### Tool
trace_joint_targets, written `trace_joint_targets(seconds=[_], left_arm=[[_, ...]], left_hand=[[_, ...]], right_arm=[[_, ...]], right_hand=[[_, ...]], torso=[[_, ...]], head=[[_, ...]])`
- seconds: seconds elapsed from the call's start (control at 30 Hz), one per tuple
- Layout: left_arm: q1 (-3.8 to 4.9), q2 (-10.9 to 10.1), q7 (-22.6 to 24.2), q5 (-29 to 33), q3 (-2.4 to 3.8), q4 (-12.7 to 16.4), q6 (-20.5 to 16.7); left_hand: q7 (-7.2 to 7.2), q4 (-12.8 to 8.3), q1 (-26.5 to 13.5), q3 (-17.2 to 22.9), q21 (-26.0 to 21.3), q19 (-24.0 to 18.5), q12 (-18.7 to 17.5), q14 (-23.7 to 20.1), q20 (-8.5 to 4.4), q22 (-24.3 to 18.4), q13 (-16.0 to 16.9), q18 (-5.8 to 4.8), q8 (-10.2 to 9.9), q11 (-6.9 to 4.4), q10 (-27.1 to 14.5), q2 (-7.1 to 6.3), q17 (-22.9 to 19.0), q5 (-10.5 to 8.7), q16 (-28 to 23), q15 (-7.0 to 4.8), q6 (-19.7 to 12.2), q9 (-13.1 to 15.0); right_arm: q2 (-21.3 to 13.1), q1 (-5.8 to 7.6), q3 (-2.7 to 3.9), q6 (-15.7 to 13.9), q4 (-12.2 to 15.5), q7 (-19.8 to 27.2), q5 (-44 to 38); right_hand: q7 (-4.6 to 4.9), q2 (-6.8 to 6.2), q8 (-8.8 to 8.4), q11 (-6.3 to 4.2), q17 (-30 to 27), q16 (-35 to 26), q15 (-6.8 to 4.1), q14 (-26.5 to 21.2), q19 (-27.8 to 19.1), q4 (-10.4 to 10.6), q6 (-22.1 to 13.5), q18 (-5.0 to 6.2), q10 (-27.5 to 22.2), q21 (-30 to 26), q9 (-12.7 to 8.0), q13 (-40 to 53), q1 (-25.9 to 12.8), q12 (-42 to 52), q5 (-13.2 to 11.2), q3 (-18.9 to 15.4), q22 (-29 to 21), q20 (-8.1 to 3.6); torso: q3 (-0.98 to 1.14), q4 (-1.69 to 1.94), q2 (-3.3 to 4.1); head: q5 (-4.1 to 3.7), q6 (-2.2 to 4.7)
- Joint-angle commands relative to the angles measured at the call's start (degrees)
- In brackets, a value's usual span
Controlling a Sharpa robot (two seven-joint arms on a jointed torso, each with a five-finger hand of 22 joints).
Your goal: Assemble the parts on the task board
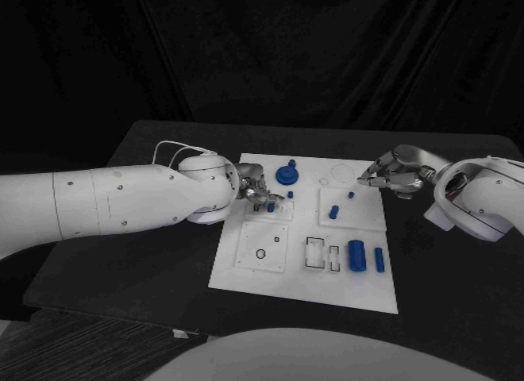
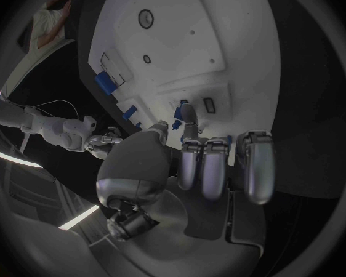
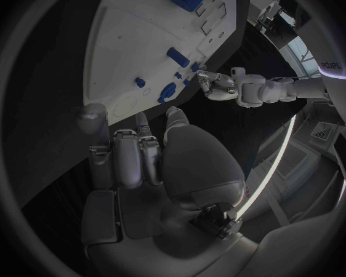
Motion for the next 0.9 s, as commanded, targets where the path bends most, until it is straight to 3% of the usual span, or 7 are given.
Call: trace_joint_targets(seconds=[0.03, 0.17, 0.5, 0.63, 0.73, 0.77, 0.9], left_arm=[[0.26, -0.8, 1.4, 0.4, 0.07, 1.2, -3.6], [1.7, -1.8, 1.8, 0.4, 0.08, 2.2, -4.4], [8.07, -2.8, 2.3, 1.9, 0.09, 1.8, -0.2], [9.33, -2.3, 2.1, 4.9, 0.1, 0.3, 3.4], [9.68, -1.5, 1.4, 7.2, 0.09, -1.1, 7.4], [9.77, -1.1, 1.0, 8.4, 0.09, -1.7, 9.2], [9.95, 0.3, -0.3, 12.3, 0.09, -3.9, 15.1]], left_hand=[[-0.4, 0.5, -2.1, -4.9, 0.3, 3.1, 0.0, 5.9, -0.96, 13.8, 14.6, -2.26, 1.6, -0.84, 6.3, -0.09, 15.1, -1.6, 0.6, -1.15, -0.8, 2.3], [-0.42, 0.4, -2.5, -5.7, 0.2, 3.1, 0.0, 5.9, -0.98, 13.8, 14.6, -2.25, 1.8, -0.85, 6.3, 0.04, 15.1, -1.57, 0.6, -1.17, -0.9, 2.7], [0.75, 0.3, 1.9, -8.6, 0.9, 3.4, 0.0, 5.9, -0.42, 14.0, 14.6, -2.41, 1.6, 0.05, 6.3, 1.8, 15.1, 1.28, 0.6, -0.46, -7.0, 5.8], [0.79, 0.1, 5.2, -9.0, 1.5, 3.6, 0.0, 5.9, -0.25, 14.1, 14.6, -2.54, 2.0, 0.13, 6.3, 2.26, 15.1, 4.24, 0.6, -0.34, -7.7, 6.7], [0.79, 0.2, 5.5, -9.0, 1.5, 3.6, 0.0, 5.9, -0.24, 14.1, 14.6, -2.53, 2.0, 0.14, 6.3, 2.42, 15.1, 4.56, 0.6, -0.34, -7.8, 6.7], [0.84, -0.1, 8.0, -8.7, 1.4, 3.5, 0.0, 5.9, -0.24, 14.1, 14.6, -2.51, 1.1, 0.15, 6.3, 2.53, 15.1, 6.08, 0.6, -0.33, -8.0, 5.7], [1.13, 0.1, 11.3, -8.5, 1.4, 3.5, 0.0, 5.9, -0.15, 14.1, 14.6, -2.5, -1.8, 0.49, 6.3, 2.73, 15.1, 8.07, 0.6, -0.09, -7.2, 1.5]], right_arm=[[-0.2, -0.13, 0.04, 0.0, 0.1, -0.8, -0.3], [-0.3, -0.13, 0.04, -0.3, 0.2, -0.7, -0.3], [-0.6, -0.12, 0.04, -1.8, 0.4, 0.3, -0.3], [-0.6, -0.12, 0.04, -2.7, 0.4, 1.0, -0.3], [-0.6, -0.12, 0.04, -3.0, 0.5, 1.3, -0.3], [-0.6, -0.12, 0.04, -3.0, 0.5, 1.4, -0.3], [-0.6, -0.12, 0.04, -3.1, 0.6, 1.5, -0.3]], right_hand=[[0.14, 0.68, 0.51, 0.04, 6.3, -0.6, -0.07, 0.8, -0.4, -0.1, -0.3, 1.77, -0.4, -1.0, -0.7, 6.1, 2.4, -2.5, 1.2, -0.8, 4.9, 0.04], [0.15, 0.67, 0.51, 0.04, 6.3, -0.6, -0.07, 0.8, -0.4, -0.1, -0.3, 1.76, -0.5, -0.9, -0.7, 6.0, 2.4, -2.5, 1.2, -0.8, 4.9, 0.04], [0.19, 0.6, 0.56, 0.09, 6.4, -0.4, -0.03, 0.9, -0.2, 0.4, -0.2, 1.7, -0.3, -0.7, -0.8, 6.1, 1.9, -2.4, 0.8, -1.2, 5.0, 0.08], [0.16, 0.73, 0.67, 0.09, 6.5, -0.2, -0.02, 1.0, 0.0, 0.7, -0.1, 1.65, -0.2, -0.5, -0.8, 6.2, 1.0, -2.2, 0.2, -1.6, 5.1, 0.1], [0.16, 0.85, 0.75, 0.11, 6.6, -0.1, -0.01, 1.0, 0.1, 0.7, 0.0, 1.61, -0.1, -0.4, -0.8, 6.3, 0.6, -2.1, 0.0, -1.8, 5.2, 0.11], [0.16, 0.85, 0.75, 0.11, 6.6, -0.1, -0.01, 1.0, 0.1, 0.7, 0.0, 1.61, -0.1, -0.4, -0.8, 6.3, 0.6, -2.1, 0.0, -1.8, 5.2, 0.11], [0.15, 0.86, 0.75, 0.11, 6.6, 0.0, -0.01, 1.0, 0.2, 0.7, 0.0, 1.59, 0.0, -0.2, -0.8, 6.3, 0.6, -2.1, 0.0, -1.8, 5.3, 0.11]], torso=[[-0.01, 0.0, 0.01], [-0.02, 0.0, 0.01], [0.0, -0.02, -0.06], [-0.01, -0.02, 0.0], [0.0, -0.03, 0.0], [0.0, -0.03, 0.01], [0.04, -0.08, -0.01]], head=[[-0.07, 0.0], [-0.27, 0.0], [-0.6, 0.0], [-0.62, 0.0], [-0.66, 0.0], [-0.69, 0.0], [-0.63, 0.0]])
